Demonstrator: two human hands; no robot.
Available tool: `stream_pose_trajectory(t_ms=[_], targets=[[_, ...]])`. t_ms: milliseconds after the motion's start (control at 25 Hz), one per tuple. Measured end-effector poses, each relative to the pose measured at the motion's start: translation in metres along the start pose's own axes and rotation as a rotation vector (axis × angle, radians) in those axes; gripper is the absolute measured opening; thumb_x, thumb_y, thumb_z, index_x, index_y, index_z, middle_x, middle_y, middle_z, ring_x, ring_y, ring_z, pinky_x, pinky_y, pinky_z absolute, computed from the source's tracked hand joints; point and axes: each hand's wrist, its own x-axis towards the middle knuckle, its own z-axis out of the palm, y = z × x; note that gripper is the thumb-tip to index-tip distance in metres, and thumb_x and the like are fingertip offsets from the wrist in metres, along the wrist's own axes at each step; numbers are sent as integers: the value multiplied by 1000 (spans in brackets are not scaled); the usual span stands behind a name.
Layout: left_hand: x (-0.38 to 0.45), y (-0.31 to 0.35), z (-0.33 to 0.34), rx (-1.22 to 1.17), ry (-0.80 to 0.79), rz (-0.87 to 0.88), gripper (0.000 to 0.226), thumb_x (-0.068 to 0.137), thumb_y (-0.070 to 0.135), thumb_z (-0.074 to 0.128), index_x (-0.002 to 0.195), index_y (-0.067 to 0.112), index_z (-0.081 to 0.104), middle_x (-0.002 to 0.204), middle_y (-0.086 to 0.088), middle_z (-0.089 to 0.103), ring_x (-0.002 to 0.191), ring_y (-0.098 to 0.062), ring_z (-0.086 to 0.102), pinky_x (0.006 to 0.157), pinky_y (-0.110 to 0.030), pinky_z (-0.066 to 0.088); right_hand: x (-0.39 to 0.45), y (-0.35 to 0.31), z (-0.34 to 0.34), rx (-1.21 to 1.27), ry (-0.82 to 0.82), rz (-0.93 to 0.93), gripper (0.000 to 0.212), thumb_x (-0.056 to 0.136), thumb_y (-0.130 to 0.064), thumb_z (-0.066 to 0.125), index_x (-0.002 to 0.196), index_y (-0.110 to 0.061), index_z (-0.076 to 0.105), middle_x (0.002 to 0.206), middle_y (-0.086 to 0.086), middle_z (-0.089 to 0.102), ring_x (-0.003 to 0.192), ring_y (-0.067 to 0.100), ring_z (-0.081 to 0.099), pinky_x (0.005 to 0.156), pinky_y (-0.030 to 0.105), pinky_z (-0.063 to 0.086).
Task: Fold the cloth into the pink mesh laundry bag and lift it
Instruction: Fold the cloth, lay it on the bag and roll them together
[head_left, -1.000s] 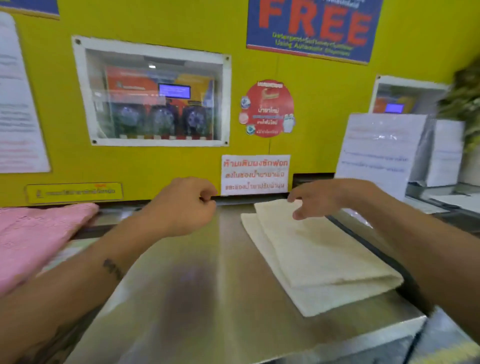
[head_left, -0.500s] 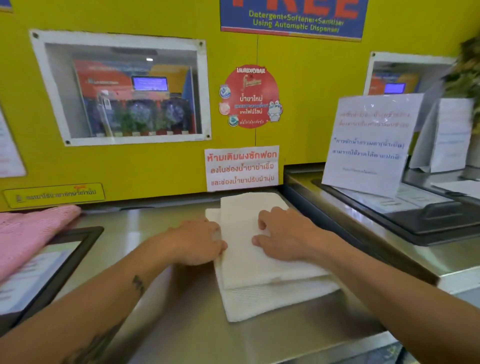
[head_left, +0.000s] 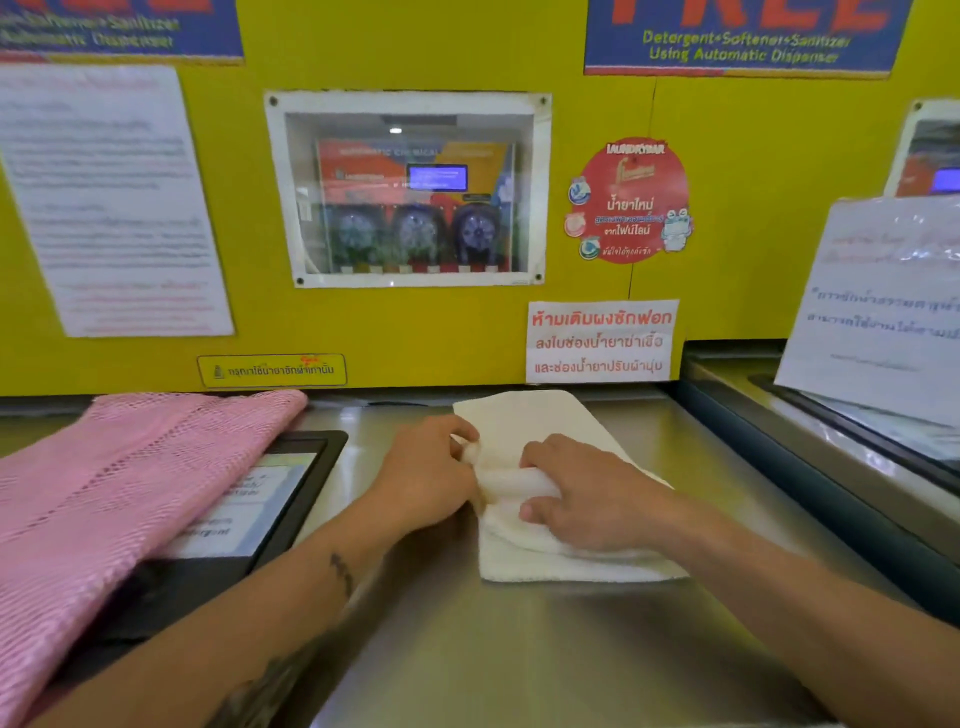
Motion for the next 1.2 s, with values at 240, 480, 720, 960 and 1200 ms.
stream_pose_trajectory(t_ms=[240,480,720,960,1200], targets=[[-29,-12,-79,-111,352,139,36,84,1,55,108,25,68,97,6,66,72,-3,59,58,-7,44,26,-49,-13,466,222,-240,18,96,-26,59,110,-27,71,100,-13,70,91,1,60,75,16,43],[-83,-73,-186,-205,737,62,41,85,-1,54,110,28,71,96,4,71,59,1,59,58,-13,44,77,-173,-13,711,206,-519,17,97,-20,59,105,-25,73,96,-9,72,84,1,64,70,20,47],[-151,-137,-243,33,983,-155,40,89,3,55,120,26,66,110,-4,67,75,-4,62,67,-22,48,118,-282,20,929,44,-664,17,96,-15,59,103,-14,74,89,0,71,79,13,65,70,28,49],[-198,-181,-260,273,954,-483,48,81,-4,52,124,14,65,128,-14,58,102,-30,59,86,-34,45,181,-288,22,1353,-244,-306,23,88,-10,60,106,-15,74,97,5,77,92,28,68,76,38,56],[-208,-186,-256,609,612,-770,54,83,23,55,136,27,46,148,-13,27,131,-39,37,104,-52,37,214,-231,5,1373,-160,45,35,98,-32,45,122,-12,61,111,15,68,97,35,67,91,45,52]])
